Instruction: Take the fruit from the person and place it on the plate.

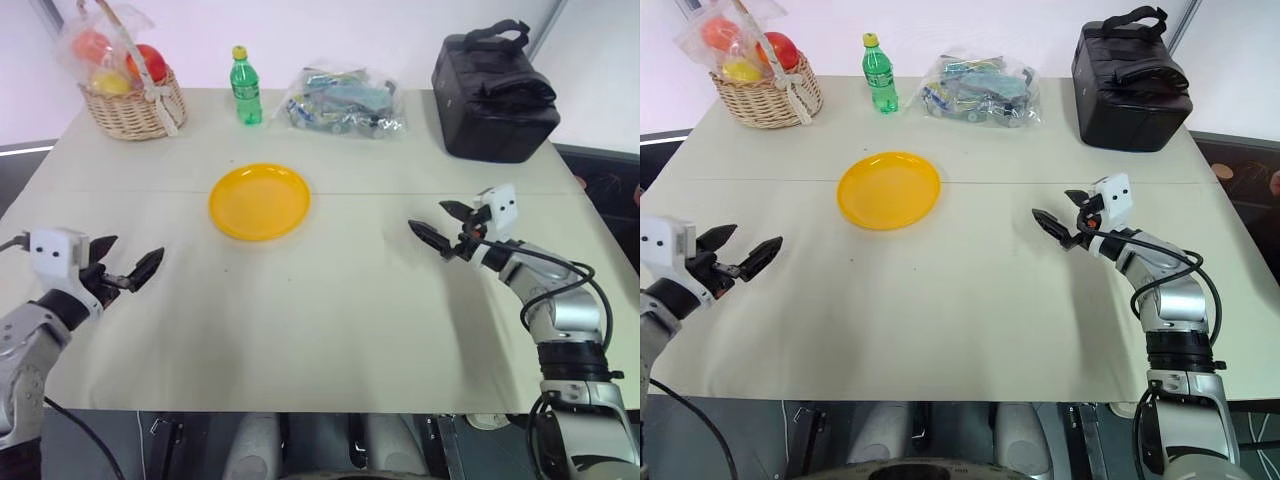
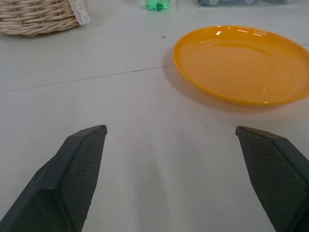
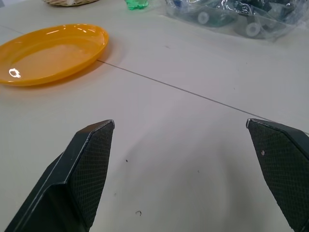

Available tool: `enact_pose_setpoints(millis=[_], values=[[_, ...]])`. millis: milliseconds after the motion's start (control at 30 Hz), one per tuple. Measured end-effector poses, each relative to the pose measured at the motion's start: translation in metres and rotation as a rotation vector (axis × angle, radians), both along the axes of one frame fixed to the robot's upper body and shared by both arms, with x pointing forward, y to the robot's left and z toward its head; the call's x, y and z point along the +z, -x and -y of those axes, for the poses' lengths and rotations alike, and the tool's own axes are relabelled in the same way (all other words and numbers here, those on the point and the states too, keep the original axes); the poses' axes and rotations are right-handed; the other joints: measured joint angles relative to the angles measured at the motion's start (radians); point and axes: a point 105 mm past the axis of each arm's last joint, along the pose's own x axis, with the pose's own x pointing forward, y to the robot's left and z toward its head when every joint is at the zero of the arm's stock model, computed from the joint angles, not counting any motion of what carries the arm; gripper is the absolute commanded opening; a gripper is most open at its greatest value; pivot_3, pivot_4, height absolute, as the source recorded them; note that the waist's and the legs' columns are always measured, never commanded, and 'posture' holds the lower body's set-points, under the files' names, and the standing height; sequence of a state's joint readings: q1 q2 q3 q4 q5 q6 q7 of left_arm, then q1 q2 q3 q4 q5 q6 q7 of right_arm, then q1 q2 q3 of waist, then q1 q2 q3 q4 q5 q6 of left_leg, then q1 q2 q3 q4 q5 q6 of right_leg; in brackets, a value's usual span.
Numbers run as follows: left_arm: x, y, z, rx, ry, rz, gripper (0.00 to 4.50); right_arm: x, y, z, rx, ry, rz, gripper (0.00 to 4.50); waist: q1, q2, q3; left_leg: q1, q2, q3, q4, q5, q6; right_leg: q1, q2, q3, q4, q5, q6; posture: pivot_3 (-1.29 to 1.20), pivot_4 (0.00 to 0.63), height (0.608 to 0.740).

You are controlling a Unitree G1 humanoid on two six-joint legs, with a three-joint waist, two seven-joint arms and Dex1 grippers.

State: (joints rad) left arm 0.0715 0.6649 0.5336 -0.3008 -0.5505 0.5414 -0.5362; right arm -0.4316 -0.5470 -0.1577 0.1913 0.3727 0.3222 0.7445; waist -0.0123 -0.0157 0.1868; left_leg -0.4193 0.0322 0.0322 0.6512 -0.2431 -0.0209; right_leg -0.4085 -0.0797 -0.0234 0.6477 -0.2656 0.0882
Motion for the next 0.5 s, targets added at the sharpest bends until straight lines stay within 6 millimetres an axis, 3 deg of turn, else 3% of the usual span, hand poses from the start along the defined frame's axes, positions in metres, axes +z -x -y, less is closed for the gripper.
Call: enact_pose_setpoints(millis=[500], values=[[0.0048, -0.0027, 0.0000, 0.010, 0.002, 0.024, 4.50, -0.0016, 0.0000, -0.0012, 0.001, -0.002, -0.003, 4.46, 0.000, 0.000, 0.000, 0.000, 0.000, 0.000, 0.000, 0.000, 0.000, 0.000, 0.000, 0.000, 0.000, 0.000, 0.000, 0.00, 0.150, 0.740]])
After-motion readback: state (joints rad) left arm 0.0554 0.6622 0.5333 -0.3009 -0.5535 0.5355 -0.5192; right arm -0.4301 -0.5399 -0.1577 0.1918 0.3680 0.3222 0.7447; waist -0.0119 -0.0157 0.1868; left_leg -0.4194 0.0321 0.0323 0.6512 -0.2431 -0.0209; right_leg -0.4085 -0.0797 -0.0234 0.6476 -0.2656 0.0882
